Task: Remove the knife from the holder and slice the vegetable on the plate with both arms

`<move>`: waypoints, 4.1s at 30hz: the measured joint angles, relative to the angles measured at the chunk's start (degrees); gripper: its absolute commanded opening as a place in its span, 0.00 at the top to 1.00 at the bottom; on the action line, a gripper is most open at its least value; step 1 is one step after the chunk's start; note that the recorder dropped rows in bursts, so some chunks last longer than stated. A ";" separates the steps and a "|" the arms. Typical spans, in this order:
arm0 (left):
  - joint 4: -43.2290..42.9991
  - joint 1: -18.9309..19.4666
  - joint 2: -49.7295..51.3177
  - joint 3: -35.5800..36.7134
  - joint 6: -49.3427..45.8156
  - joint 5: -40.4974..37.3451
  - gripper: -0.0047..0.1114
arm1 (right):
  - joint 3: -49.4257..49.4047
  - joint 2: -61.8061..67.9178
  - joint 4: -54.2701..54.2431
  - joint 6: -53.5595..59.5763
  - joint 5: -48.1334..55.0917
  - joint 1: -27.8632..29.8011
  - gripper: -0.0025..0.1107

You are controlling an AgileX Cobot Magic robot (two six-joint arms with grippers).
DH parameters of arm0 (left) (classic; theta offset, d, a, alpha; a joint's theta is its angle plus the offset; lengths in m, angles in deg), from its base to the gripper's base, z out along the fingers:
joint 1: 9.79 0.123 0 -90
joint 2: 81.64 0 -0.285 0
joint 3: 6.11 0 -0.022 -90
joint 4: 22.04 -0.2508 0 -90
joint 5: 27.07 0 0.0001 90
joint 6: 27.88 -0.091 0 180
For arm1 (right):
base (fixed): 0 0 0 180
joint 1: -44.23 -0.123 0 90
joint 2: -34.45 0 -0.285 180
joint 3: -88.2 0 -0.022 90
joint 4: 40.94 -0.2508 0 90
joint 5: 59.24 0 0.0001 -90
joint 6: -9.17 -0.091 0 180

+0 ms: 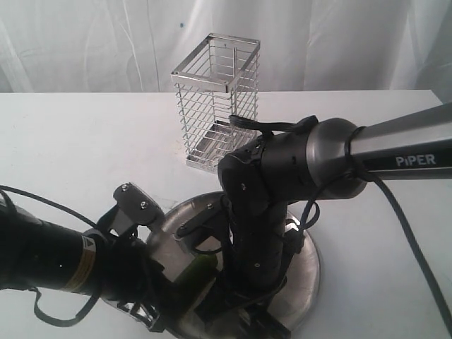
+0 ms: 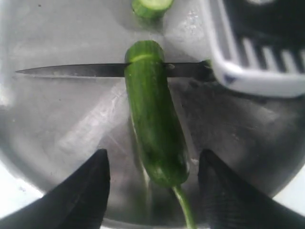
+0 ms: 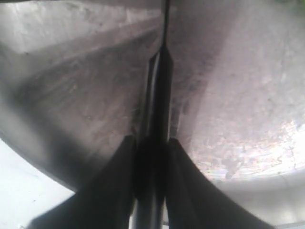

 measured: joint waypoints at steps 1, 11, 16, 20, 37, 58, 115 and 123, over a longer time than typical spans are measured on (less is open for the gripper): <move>1.50 -0.28 0.58 0.00 -1.23 -0.11 0.45 | 0.00 0.00 0.00 0.00 -0.11 0.00 0.98; 14.43 -2.21 7.32 -3.76 -6.24 -3.22 0.63 | 0.26 0.10 0.00 0.00 2.40 0.00 0.98; 17.08 -2.30 7.44 -4.08 -6.24 -4.92 0.71 | 0.40 0.48 2.95 0.10 9.82 0.00 0.98; 18.72 -2.30 7.44 -4.08 -6.62 -4.82 0.71 | 0.40 0.48 4.15 -0.03 10.57 0.00 0.98; 17.19 -2.19 6.08 -4.08 -9.23 3.64 0.40 | 0.40 -5.32 11.14 -9.13 1.80 0.00 0.98; 13.98 -2.19 -5.37 -4.08 -6.10 -6.39 0.40 | -0.42 -0.66 -1.71 -1.45 -7.18 7.55 0.61; -3.83 -2.19 -38.26 -4.08 14.77 -0.86 0.96 | -43.13 -102.09 1.51 0.16 -36.55 7.59 0.98; -3.97 -2.19 -38.26 -4.08 14.77 -0.86 0.96 | -56.85 -104.33 5.45 0.71 -43.12 8.64 0.98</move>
